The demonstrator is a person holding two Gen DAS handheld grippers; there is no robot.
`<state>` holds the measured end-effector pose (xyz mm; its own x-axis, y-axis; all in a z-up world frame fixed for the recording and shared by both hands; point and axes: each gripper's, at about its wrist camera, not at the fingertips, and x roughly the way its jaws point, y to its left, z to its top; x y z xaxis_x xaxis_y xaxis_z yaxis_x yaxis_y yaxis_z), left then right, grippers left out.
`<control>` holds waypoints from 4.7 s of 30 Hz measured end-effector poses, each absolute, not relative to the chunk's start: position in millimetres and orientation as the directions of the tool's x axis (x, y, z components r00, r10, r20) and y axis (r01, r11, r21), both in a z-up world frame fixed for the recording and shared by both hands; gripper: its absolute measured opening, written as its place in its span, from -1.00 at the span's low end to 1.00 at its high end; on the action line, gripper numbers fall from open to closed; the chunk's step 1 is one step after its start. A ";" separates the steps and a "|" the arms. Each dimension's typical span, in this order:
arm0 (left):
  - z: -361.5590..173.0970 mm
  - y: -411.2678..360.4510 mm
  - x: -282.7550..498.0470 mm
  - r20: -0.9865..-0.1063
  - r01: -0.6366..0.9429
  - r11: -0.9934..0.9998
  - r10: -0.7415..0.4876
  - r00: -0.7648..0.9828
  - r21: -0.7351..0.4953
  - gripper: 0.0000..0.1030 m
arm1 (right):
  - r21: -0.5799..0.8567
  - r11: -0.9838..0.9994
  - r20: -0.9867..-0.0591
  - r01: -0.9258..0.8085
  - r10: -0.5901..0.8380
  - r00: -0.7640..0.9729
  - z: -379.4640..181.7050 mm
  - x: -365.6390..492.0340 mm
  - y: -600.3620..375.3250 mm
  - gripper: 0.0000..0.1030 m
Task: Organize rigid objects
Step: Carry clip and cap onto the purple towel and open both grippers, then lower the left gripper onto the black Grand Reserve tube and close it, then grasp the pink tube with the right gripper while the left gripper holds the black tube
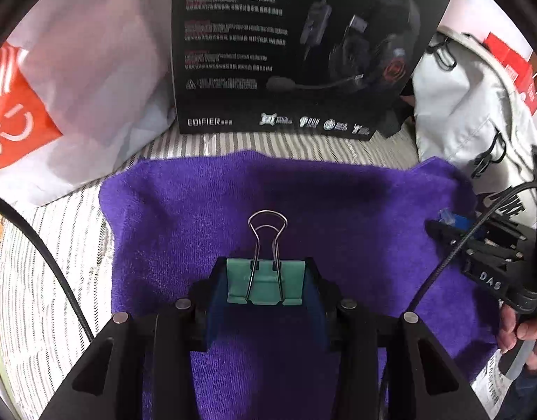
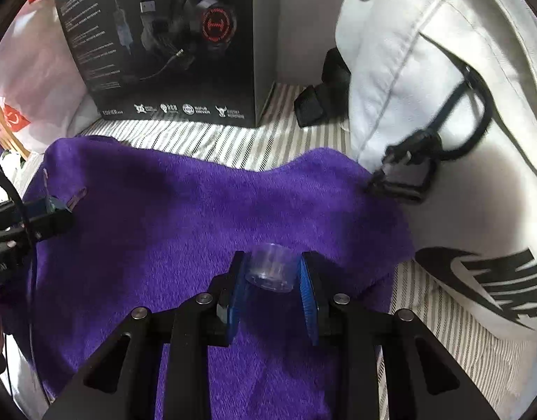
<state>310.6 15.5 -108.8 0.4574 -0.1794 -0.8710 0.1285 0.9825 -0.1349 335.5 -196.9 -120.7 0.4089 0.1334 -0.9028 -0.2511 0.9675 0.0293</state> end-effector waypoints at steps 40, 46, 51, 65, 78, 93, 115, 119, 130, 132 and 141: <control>-54.0 13.6 153.7 -0.873 0.128 0.987 -0.148 0.464 -0.099 0.23 | 0.207 0.971 -0.848 -0.122 0.240 0.473 -50.6 180.5 -273.6 0.28; -75.1 9.5 126.0 -0.893 0.106 0.985 -0.170 0.416 -0.138 0.23 | 0.273 0.961 -0.854 -0.053 0.267 0.447 -47.6 146.2 -289.5 0.28; -89.1 8.9 122.3 -0.904 0.087 0.986 -0.163 0.396 -0.140 0.23 | 0.239 0.968 -0.863 -0.077 0.248 0.440 -42.0 130.7 -282.6 0.28; -100.7 -3.1 115.0 -0.917 0.114 0.993 -0.052 0.395 -0.007 0.31 | 0.206 0.963 -0.858 -0.173 0.263 0.440 -39.3 114.3 -261.4 0.28; -101.9 3.1 105.3 -0.900 0.114 0.993 -0.048 0.433 0.002 -0.24 | 0.210 0.957 -0.867 -0.201 0.277 0.414 -54.9 114.2 -256.2 0.28; -106.0 6.9 107.6 -0.891 0.137 0.991 -0.066 0.450 -0.004 -0.55 | 0.201 0.957 -0.888 -0.209 0.268 0.374 -71.5 109.2 -260.8 0.28; -106.3 12.3 104.6 -0.888 0.150 0.988 -0.105 0.447 -0.042 -0.56 | 0.004 0.881 -0.902 -0.473 0.208 0.379 -113.7 121.0 -219.6 0.50; -106.6 11.2 104.2 -0.888 0.153 0.988 -0.102 0.449 -0.036 -0.56 | 0.000 0.856 -0.887 -0.516 0.238 0.396 -113.8 123.5 -212.1 0.24; -106.4 12.1 101.7 -0.883 0.151 0.988 -0.111 0.455 -0.047 -0.56 | 0.072 0.866 -0.903 -0.496 0.267 0.336 -108.4 101.8 -230.8 -0.45; -106.3 11.7 101.3 -0.884 0.151 0.987 -0.112 0.454 -0.048 -0.56 | 0.082 0.860 -0.901 -0.503 0.280 0.332 -108.8 98.2 -229.2 -0.45; -106.2 11.1 100.6 -0.885 0.155 0.987 -0.116 0.452 -0.050 -0.56 | 0.058 0.833 -0.890 -0.550 0.294 0.350 -109.9 103.7 -210.5 -0.44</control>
